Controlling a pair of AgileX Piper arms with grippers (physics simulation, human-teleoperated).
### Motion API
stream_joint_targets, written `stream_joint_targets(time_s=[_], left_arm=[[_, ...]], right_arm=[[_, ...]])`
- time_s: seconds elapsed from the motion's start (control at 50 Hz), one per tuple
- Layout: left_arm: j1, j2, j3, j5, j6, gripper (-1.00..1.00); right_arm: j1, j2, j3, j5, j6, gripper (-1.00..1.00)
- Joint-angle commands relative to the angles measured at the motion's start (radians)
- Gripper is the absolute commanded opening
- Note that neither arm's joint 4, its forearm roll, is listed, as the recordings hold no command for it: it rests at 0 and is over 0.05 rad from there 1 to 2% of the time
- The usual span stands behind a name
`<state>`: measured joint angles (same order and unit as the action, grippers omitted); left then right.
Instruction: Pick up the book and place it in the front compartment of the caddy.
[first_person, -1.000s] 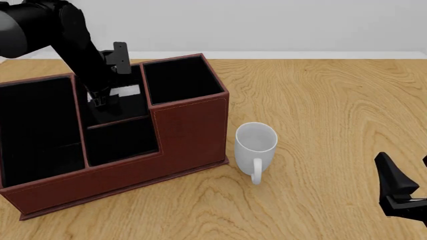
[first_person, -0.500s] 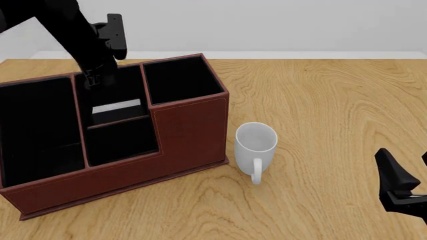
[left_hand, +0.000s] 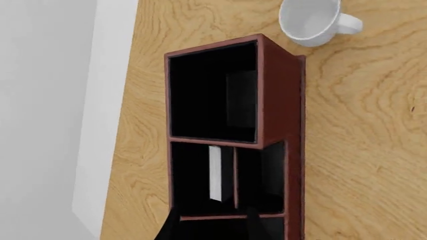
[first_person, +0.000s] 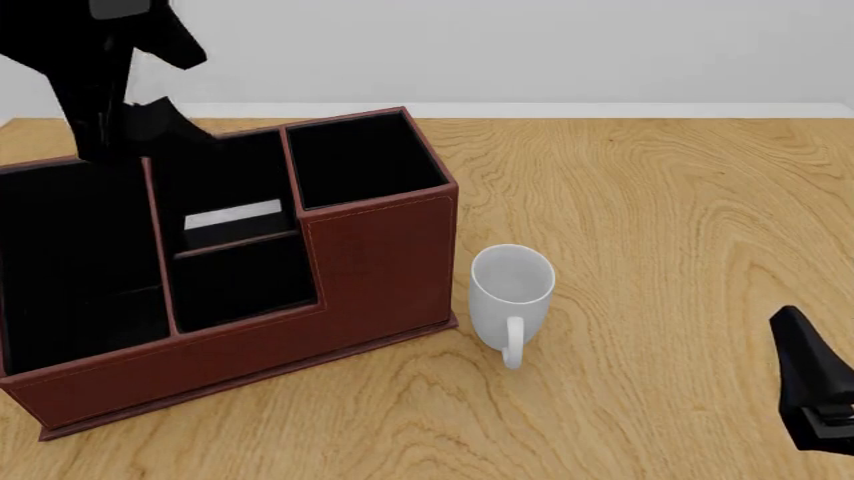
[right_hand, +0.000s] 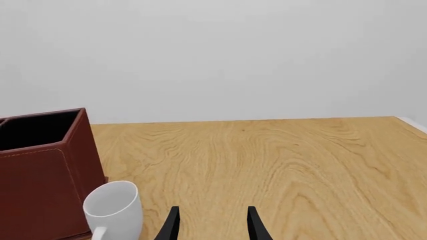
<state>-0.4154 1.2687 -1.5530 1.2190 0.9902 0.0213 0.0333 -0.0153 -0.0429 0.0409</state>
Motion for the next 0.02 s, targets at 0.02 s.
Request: stream_joint_targets(time_s=[0.02], left_arm=[[-0.089,-0.238,0.116,0.001,-0.028,1.00]], right_arm=[[0.016,-0.031,-0.011,0.025,0.004,1.00]])
